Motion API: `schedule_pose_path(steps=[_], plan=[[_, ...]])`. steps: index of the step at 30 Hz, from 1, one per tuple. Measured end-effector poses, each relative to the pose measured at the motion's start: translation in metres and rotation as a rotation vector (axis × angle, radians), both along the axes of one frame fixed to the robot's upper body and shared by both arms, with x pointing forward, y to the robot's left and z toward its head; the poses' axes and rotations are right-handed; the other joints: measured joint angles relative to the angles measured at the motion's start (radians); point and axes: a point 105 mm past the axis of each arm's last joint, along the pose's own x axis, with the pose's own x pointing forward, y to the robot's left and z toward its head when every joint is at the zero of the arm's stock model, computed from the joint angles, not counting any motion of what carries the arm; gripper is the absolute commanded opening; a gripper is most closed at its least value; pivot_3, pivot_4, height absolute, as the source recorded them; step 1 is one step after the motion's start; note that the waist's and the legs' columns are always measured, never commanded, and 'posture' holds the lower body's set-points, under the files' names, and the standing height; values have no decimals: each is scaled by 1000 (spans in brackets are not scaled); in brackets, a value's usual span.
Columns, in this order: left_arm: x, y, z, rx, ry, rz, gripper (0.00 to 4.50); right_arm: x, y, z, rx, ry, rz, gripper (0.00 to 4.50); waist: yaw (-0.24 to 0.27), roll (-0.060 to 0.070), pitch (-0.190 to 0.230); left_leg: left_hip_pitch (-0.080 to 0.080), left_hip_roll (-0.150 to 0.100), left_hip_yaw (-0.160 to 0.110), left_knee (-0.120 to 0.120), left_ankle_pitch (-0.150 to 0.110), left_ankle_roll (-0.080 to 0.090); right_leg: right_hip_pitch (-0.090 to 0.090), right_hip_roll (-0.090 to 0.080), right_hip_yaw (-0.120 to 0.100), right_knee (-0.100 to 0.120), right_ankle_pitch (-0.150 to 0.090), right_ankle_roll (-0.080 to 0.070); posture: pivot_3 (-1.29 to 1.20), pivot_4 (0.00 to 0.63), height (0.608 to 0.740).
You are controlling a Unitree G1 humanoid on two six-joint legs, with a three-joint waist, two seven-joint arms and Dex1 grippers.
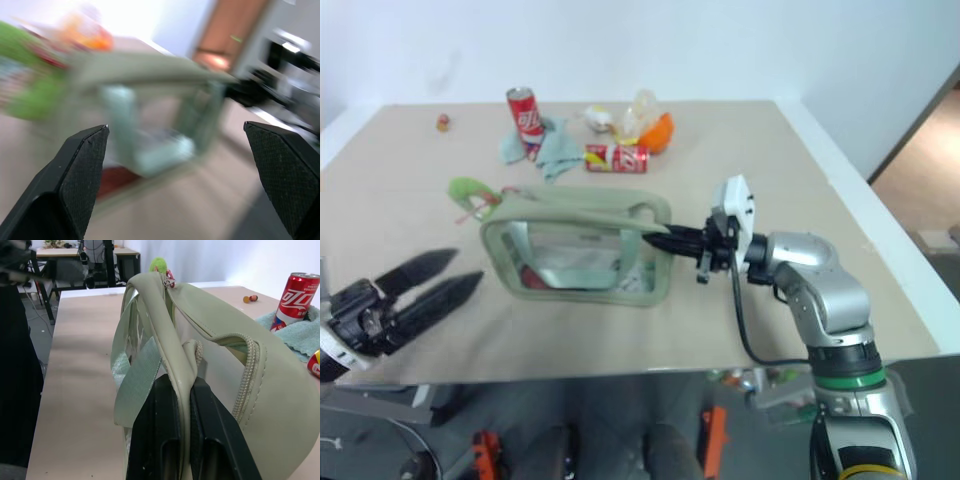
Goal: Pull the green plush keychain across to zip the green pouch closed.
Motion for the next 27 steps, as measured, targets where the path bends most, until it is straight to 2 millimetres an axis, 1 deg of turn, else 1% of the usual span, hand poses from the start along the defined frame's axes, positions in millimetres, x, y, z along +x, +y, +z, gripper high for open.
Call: schedule_pose_path(steps=[2, 5, 8, 10, 13, 16, 20, 22, 25, 27], plan=[[3, 9, 4, -8, -39, 71, 4500, 0, 0, 0, -5, -6, -1, 33, 0, 0, 0, 0, 0, 0, 0, 0, 0, 0, 0, 0, 0, 0, 0, 0, 150, 740], [6, 19, 10, -28, -82, 131, 4500, 0, -1, -3, -10, -2, -5, 33, 0, 0, 0, 0, -1, 1, 0, 0, 0, 0, 0, 1, 0, 0, 2, 0, 150, 740], [8, 36, 15, -23, -109, 196, 4500, -3, -4, -8, -23, 14, -9, 33, 0, 0, 0, 0, -1, 0, 0, 0, 0, 0, 0, 1, 0, 0, 2, 0, 150, 740], [14, 49, 14, 14, -99, 216, 4500, -8, -5, -10, -46, 23, -1, 33, 0, 0, 0, 0, -1, 0, 0, 0, 0, 0, 0, 0, 0, 0, 1, 0, 150, 740], [20, 59, 13, 40, -94, 209, 4500, -14, -6, -12, -63, 31, 7, 33, 1, -1, 0, 0, -1, 0, 0, 0, 0, 0, 0, 0, 0, -1, 0, 0, 150, 740], [30, 59, 13, 77, -93, 152, 4500, -18, -6, -15, -79, 31, 11, 33, 1, -1, 0, 0, -1, 1, 0, 0, 0, 0, -1, 0, 0, -1, 0, 0, 150, 740], [47, 50, 16, 108, -90, 26, 4500, -24, -6, -17, -97, 31, 19, 33, 1, -1, -1, 0, -1, 1, 0, 0, 0, -1, 0, 0, 0, -1, -1, 0, 150, 740], [52, 49, 15, 115, -87, -7, 4500, -26, -6, -18, -105, 36, 22, 33, 1, -1, -1, 0, -1, 1, 0, 0, 0, -1, 0, 0, 0, 0, 3, 0, 150, 740], [67, 55, 13, 130, -64, -60, 4500, -33, -5, -18, -121, 38, 35, 33, 1, -1, -1, -1, -1, 0, -1, 0, 0, -1, 0, -1, 0, 0, 3, 0, 150, 740], [72, 55, 11, 139, -53, -90, 4500, -34, -5, -18, -121, 41, 32, 33, 1, -1, -1, -1, -1, 0, -1, -1, 0, -1, 0, -1, 0, 0, 3, 0, 150, 740]])
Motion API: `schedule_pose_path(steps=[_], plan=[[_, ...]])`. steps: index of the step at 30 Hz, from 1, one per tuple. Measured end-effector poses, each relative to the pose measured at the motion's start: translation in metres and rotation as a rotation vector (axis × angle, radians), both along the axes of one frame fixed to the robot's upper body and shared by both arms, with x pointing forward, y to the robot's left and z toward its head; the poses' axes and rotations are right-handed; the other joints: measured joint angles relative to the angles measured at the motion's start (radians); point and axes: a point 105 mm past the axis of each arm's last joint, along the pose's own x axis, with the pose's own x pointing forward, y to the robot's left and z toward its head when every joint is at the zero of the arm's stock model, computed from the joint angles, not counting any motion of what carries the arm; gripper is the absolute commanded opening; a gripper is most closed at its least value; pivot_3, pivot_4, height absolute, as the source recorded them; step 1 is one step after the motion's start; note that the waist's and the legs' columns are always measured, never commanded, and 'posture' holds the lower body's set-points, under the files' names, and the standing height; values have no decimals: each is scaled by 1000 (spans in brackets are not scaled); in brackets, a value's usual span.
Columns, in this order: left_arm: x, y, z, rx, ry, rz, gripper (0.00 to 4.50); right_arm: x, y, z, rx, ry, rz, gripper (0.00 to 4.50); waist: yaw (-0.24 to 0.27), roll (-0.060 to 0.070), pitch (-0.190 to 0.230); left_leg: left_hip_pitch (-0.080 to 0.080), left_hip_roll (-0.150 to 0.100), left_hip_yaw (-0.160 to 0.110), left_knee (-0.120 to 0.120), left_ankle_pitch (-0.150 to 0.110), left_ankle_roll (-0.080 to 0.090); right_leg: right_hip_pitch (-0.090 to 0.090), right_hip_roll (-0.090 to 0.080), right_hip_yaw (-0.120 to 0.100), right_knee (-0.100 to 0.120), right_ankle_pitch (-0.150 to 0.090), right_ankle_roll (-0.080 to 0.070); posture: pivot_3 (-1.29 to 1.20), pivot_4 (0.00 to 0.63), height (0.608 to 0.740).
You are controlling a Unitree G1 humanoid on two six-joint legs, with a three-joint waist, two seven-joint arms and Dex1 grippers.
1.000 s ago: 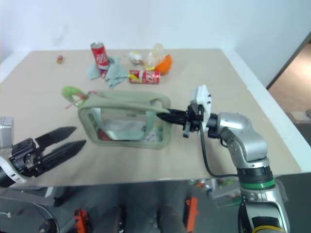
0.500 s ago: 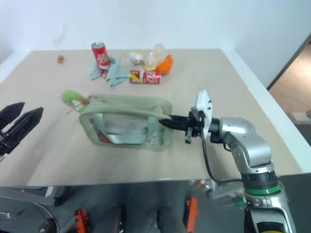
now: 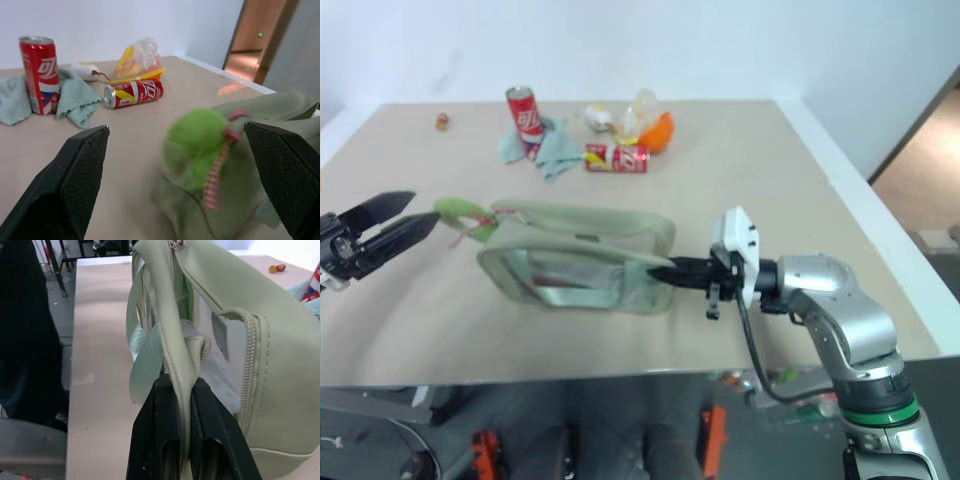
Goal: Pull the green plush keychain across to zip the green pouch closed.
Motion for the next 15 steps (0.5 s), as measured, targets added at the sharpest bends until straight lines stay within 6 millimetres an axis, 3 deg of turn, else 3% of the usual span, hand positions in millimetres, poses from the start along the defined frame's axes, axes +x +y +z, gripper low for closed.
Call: schedule_pose_path(steps=[5, 9, 15], plan=[[13, -6, -3, 6, 27, -86, 4500, -1, 0, 1, -2, -3, -18, 33, 0, 0, 0, -1, 0, -1, 0, 0, 0, 0, 0, -1, 0, 0, 0, 0, 150, 740], [16, -21, -2, 34, 34, -176, 3379, -3, 1, 0, -1, -2, -25, 0, -1, 0, 0, -1, 0, -1, 0, 0, 0, 0, 0, 0, 0, 0, 1, 0, 150, 740], [17, -23, -9, 45, 67, -215, 1288, -4, 1, 0, 0, 0, -29, 0, 0, 0, 0, -1, 0, -1, 0, 0, 0, 0, 0, -1, 0, 0, 1, 0, 150, 740]])
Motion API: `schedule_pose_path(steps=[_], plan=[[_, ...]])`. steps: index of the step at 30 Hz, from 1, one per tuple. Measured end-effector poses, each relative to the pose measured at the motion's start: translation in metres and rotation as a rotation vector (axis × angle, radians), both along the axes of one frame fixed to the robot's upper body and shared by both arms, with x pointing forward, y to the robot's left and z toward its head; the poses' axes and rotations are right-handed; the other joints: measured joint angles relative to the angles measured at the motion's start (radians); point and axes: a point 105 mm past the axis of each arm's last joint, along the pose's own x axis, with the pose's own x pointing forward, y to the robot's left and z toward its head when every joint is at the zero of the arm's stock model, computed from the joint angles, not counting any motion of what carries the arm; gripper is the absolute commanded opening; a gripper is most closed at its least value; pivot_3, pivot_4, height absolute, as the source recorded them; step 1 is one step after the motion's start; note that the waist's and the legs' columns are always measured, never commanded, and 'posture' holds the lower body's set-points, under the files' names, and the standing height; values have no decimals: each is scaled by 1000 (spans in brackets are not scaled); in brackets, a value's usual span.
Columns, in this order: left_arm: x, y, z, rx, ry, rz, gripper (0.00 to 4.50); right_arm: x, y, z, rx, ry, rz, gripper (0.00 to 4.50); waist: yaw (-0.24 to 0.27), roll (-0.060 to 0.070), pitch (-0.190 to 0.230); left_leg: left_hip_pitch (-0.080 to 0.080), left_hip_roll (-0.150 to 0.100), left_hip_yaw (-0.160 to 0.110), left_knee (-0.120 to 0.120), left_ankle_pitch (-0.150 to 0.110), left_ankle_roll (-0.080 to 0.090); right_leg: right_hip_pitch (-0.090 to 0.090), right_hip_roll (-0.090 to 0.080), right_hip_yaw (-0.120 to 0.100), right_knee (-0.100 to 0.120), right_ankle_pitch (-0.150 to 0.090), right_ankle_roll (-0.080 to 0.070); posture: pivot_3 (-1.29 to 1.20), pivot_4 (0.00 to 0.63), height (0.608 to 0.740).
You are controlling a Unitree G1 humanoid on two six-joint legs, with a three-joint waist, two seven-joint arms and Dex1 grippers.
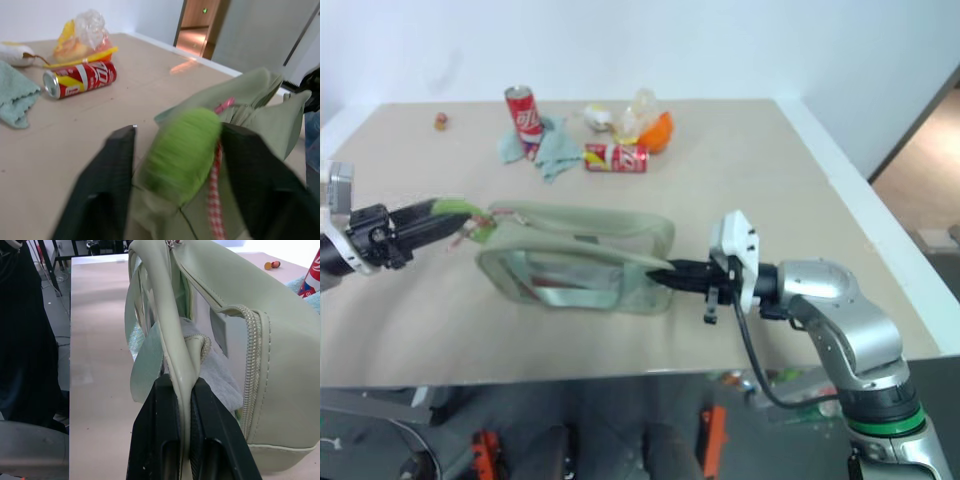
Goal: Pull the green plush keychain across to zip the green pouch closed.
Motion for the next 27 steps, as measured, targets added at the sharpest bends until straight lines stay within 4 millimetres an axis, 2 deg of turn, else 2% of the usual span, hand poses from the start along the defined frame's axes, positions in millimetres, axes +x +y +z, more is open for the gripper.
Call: schedule_pose_path(steps=[3, 4, 9, 12, 15, 19, 26, 27], plan=[[-1, -3, -1, 2, 12, -13, 179, 1, -1, 0, -2, -1, -7, 0, 0, 0, 0, 0, 0, 0, 0, 0, 0, 0, 0, 0, 0, 0, 0, 0, 150, 740], [-2, -4, 0, 6, 10, -18, 52, 1, -1, 0, -2, -2, -8, 0, 0, 0, 0, 0, 0, 0, 0, 0, 0, 0, 0, 0, 0, 0, 0, 0, 150, 740], [-4, -15, 16, 30, -50, -47, 52, 1, -2, 0, -9, -4, -11, 0, 1, 0, 0, 0, 0, -1, 1, 0, 0, 1, 0, -1, 0, 0, 0, 0, 150, 740], [-6, -36, 49, 63, -184, -105, 52, 2, -2, 1, -15, -7, -10, 0, 1, -1, 0, -1, 0, -2, 2, 0, 0, 1, 0, -2, 0, 0, 1, 0, 150, 740], [-10, -60, 68, 77, -267, -190, 52, 2, -1, 1, -20, -7, 0, 0, 1, -1, 0, 0, -1, -2, 2, 0, 0, 2, 0, -1, 0, 1, 1, 0, 150, 740], [-8, -88, 63, 93, -255, -288, 52, 3, -1, 0, -25, -15, 2, 0, 1, -1, 0, 0, -1, -2, 2, 0, 0, 2, 0, -1, 0, 1, 1, 0, 150, 740], [-2, -108, 38, 238, -198, -364, 52, 4, 0, 0, -22, -25, 0, 0, 0, -1, 0, 0, -1, -2, 2, 0, 0, 2, 1, -1, 0, 1, 1, 0, 150, 740], [-1, -107, 36, 260, -190, -367, 748, 4, 0, 0, -22, -28, 1, 0, 0, -1, 0, 0, -1, -2, 2, 0, 0, 2, 1, -1, 0, 1, 1, 0, 150, 740]])
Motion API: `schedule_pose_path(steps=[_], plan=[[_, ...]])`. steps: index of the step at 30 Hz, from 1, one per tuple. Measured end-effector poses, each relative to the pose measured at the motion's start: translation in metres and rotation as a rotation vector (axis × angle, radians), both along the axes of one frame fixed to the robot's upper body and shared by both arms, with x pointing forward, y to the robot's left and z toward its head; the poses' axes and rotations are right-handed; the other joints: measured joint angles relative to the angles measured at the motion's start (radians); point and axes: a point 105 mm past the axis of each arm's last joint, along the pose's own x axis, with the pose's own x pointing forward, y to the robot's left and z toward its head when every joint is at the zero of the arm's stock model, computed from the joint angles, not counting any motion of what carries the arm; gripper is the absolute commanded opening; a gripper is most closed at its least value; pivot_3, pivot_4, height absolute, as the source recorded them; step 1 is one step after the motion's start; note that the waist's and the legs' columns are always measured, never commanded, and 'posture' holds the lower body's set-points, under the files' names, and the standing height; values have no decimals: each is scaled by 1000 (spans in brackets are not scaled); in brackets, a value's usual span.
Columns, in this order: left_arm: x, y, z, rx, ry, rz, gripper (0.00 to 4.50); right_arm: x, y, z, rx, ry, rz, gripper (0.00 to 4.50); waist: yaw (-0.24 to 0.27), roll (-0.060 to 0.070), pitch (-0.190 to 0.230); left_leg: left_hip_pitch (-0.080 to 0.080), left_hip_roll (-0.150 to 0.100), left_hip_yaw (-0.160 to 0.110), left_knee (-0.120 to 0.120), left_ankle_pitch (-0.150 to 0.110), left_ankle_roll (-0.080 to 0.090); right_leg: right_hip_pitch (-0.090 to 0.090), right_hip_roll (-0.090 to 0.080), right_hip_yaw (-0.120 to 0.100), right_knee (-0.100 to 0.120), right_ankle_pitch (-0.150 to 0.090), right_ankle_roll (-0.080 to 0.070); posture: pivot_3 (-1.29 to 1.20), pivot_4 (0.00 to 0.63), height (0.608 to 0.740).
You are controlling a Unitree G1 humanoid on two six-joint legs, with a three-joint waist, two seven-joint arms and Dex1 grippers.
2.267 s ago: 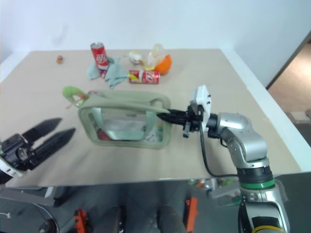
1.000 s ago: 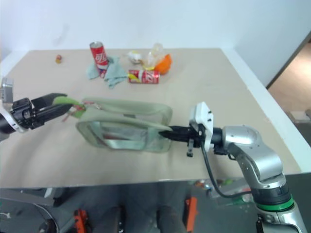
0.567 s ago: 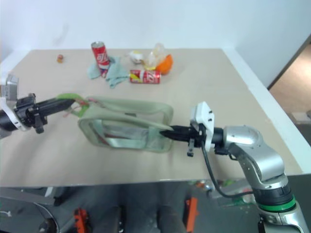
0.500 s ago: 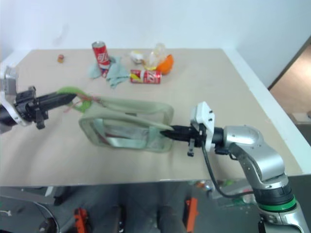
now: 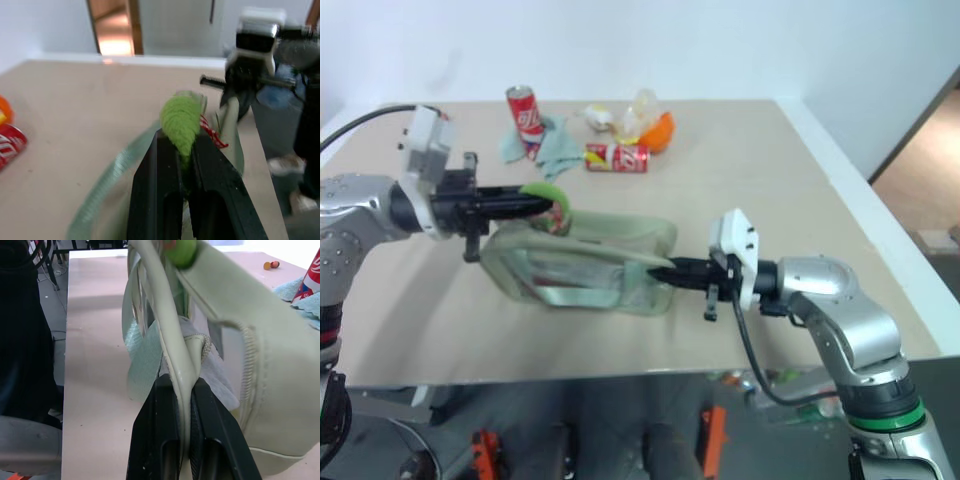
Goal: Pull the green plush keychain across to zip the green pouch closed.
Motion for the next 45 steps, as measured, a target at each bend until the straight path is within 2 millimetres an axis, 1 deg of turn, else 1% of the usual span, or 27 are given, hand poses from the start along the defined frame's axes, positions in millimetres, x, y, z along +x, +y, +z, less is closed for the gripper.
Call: schedule_pose_path(steps=[3, 4, 6, 9, 10, 11, 15, 18, 21, 22, 24, 25, 27, 29, 30, 32, 34, 39, 41, 43, 45], plan=[[0, 3, -1, 33, 6, -8, 1582, 1, 0, 0, -1, -6, -1, 0, 0, 0, 0, 0, 0, 0, 0, 0, 0, 0, 0, 0, 0, 0, 0, 0, 150, 740], [1, 3, -2, 45, 5, -11, 2099, 1, 1, 0, -1, -10, -1, 0, 0, 0, 0, 0, 0, 0, 0, 0, 0, 0, 0, 0, 0, 0, 0, 0, 150, 740], [1, 4, -1, 55, 2, -17, 2775, 1, 1, 0, 1, -13, 1, 0, -1, 0, 0, 0, 0, 0, 0, 0, 0, 0, 0, 0, 0, 0, 0, 0, 150, 740], [1, 5, 6, 74, -26, -23, 3807, 2, 2, 0, 2, -19, 1, 0, -2, 0, 0, 0, 0, 0, 0, 0, 0, 0, 1, 0, 0, 0, 0, 0, 150, 740], [0, 7, 8, 92, -37, -21, 4179, 2, 3, 0, 1, -21, 3, 0, -2, 0, 0, 0, 0, 0, 0, 0, 0, 0, 1, 0, 1, 0, 0, 0, 150, 740], [-1, 10, 9, 110, -47, -14, 4455, 2, 3, 0, 1, -21, 4, 0, -3, 0, 0, 1, 1, 0, 0, 0, 0, 0, 1, 0, 1, 0, -1, 0, 150, 740], [-5, 21, 11, 145, -74, 19, 4455, 4, 3, 0, 4, -22, 2, 0, -4, 0, 0, 1, 1, -1, 0, 0, 0, 0, 1, 0, 1, 0, -1, 0, 150, 740], [-9, 31, 13, 137, -82, 75, 4455, 5, 4, -1, 4, -22, 7, 0, -5, 0, 0, 1, 1, 0, 0, 0, 0, 0, 1, 0, 1, 0, -1, 0, 150, 740], [-14, 50, 15, 83, -84, 189, 4455, 5, 6, 0, 5, -19, 22, 0, -9, 0, 0, 2, 2, 0, 0, 0, 0, 0, 1, 1, 1, 0, -1, 0, 150, 740], [-16, 61, 13, 54, -88, 259, 4455, 5, 6, 0, 6, -16, 26, 0, -11, 0, 0, 2, 3, 0, 0, 0, 0, 0, 1, 1, 2, 0, -1, 0, 150, 740], [-18, 77, 6, 17, -76, 359, 4455, 5, 7, 0, 7, -16, 28, 0, -11, 0, 0, 2, 3, 0, 0, 0, 0, 0, 1, 0, 2, 0, -1, 0, 150, 740], [-19, 86, -3, 0, -63, 421, 4455, 6, 7, 0, 7, -13, 29, 0, -11, 0, 0, 2, 3, 0, 0, 0, 0, 0, 1, 0, 2, 0, -2, 0, 150, 740], [-20, 94, -27, -56, -4, 505, 4455, 7, 7, 0, 9, -6, 25, 0, -9, 0, 0, 3, 2, 0, 0, 0, 0, 2, 1, 0, 2, 1, -2, 0, 150, 740], [-23, 94, -39, -94, 30, 532, 4455, 7, 7, 0, 8, -6, 26, 0, -9, -1, -1, 3, 3, 1, 1, 0, 0, 2, 0, 0, 2, 1, -2, 0, 150, 740], [-27, 88, -45, -120, 43, 532, 4455, 8, 7, 0, 8, -4, 26, 0, -9, -1, -1, 3, 3, 1, 1, 1, 0, 2, 0, 1, 2, 2, -2, 0, 150, 740], [-32, 82, -47, -137, 44, 526, 4455, 8, 7, 0, 8, -2, 25, 0, -9, -1, -1, 3, 3, 1, 1, 1, 0, 2, 0, 1, 2, 2, -2, 0, 150, 740], [-35, 77, -45, -151, 32, 524, 4455, 8, 7, -1, 7, 2, 26, 0, -8, -1, -1, 4, 2, 1, 1, 1, 1, 2, 0, 1, 2, 2, -2, 0, 150, 740], [-34, 75, -51, -160, 50, 535, 4455, 8, 7, 0, 6, 4, 29, 0, -8, -1, -1, 4, 2, 1, 1, 1, 1, 2, 1, 1, 2, 2, -2, 0, 150, 740], [-34, 73, -55, -153, 68, 528, 3959, 8, 7, 0, 6, 3, 29, 0, -8, -1, -1, 4, 2, 2, 1, 1, 1, 2, 1, 2, 2, 2, -2, 0, 150, 740], [-33, 72, -62, -143, 88, 524, 3364, 8, 7, 0, 6, 5, 29, 0, -9, -1, -1, 4, 2, 2, 0, 1, 1, 2, 1, 2, 2, 2, -2, 0, 150, 740], [-32, 70, -67, -138, 99, 521, 2579, 8, 7, -1, 8, 12, 26, 0, -8, -1, -1, 4, 2, 2, 0, 1, 1, 2, 1, 2, 2, 2, -2, 0, 150, 740]])
